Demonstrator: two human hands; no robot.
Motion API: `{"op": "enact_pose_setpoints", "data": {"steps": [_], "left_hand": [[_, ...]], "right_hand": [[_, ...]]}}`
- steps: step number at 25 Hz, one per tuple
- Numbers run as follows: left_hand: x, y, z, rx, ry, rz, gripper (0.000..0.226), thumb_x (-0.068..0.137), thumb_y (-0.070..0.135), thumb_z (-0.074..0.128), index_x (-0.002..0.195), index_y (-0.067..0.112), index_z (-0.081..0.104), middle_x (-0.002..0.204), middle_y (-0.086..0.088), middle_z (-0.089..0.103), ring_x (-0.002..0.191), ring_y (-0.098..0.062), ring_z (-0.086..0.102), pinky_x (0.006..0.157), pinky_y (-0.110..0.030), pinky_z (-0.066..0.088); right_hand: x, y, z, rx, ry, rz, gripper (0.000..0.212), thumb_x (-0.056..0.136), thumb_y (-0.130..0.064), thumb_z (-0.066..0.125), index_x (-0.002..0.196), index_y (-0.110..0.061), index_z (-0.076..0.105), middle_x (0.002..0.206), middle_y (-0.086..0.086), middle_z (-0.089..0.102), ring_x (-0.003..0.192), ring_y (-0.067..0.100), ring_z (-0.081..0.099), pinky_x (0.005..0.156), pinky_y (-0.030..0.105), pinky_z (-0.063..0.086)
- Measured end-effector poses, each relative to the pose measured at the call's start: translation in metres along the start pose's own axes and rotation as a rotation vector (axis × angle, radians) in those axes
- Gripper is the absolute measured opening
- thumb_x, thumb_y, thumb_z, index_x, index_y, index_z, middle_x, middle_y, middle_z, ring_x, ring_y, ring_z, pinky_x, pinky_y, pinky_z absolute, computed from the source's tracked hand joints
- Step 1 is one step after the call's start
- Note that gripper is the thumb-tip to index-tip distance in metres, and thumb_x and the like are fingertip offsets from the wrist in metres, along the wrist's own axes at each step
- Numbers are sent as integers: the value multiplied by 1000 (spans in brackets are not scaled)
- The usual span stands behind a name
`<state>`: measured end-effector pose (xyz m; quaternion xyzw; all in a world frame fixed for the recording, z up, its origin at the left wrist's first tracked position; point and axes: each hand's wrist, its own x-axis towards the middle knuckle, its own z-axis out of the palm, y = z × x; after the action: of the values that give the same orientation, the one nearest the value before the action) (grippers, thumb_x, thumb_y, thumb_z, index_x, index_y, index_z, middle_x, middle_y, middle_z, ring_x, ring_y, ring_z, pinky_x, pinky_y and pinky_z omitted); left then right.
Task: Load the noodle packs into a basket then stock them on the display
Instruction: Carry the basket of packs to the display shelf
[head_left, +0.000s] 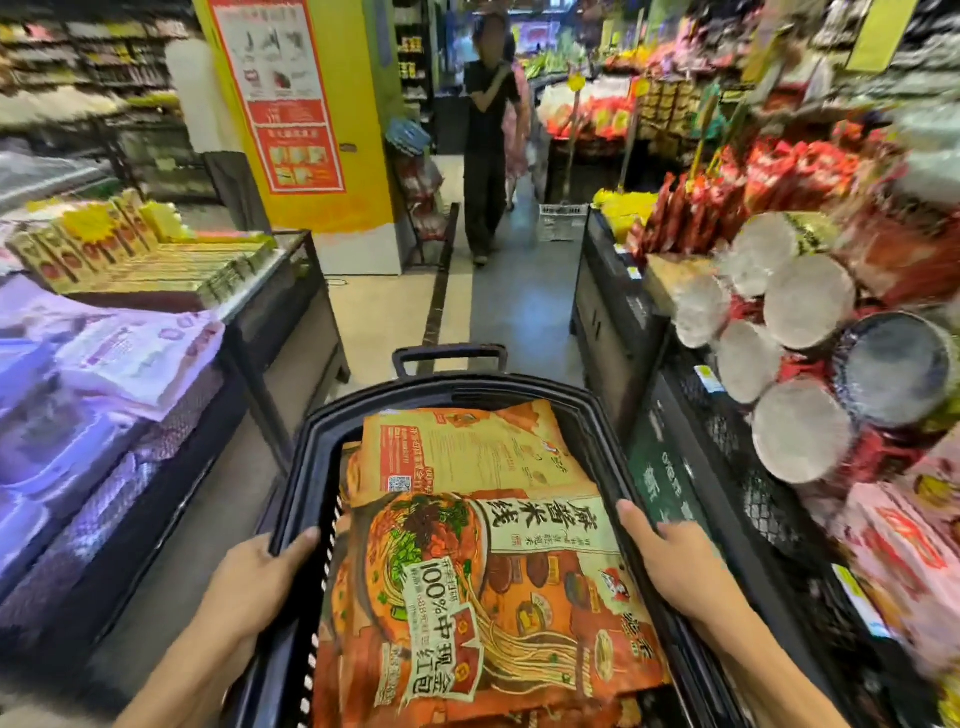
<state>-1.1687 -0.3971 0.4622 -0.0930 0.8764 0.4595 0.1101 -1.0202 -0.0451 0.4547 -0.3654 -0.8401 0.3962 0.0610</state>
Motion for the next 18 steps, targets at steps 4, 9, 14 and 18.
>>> {"op": "enact_pose_setpoints", "data": {"steps": [4, 9, 14, 18], "left_hand": [[96, 54, 22, -59, -86, 6, 34, 93, 39, 70, 82, 7, 74, 82, -11, 74, 77, -28, 68, 73, -36, 51], [224, 117, 85, -89, -141, 6, 42, 84, 51, 77, 88, 9, 75, 82, -10, 77, 78, -31, 73, 82, -43, 58], [324, 194, 125, -84, -139, 0, 38, 89, 44, 74, 83, 7, 73, 76, -13, 77, 76, -36, 74, 81, -50, 57], [412, 254, 167, -99, -188, 39, 33, 91, 38, 72, 81, 7, 73, 77, -16, 76, 77, -36, 72, 72, -42, 55]], "right_hand": [[80, -32, 9, -22, 62, 41, 62, 98, -56, 51, 58, -17, 25, 53, 3, 31, 51, 22, 34, 54, 37, 21], [231, -53, 18, 13, 71, 53, 65, 97, -58, 51, 54, -12, 36, 53, 7, 46, 54, 28, 51, 54, 35, 28], [353, -92, 16, 17, 44, 87, 67, 98, -58, 49, 51, -10, 49, 60, 10, 62, 64, 28, 62, 59, 36, 39], [456, -114, 18, 9, 55, 137, 71, 96, -63, 47, 56, -6, 62, 63, 9, 68, 68, 27, 67, 68, 37, 48]]}}
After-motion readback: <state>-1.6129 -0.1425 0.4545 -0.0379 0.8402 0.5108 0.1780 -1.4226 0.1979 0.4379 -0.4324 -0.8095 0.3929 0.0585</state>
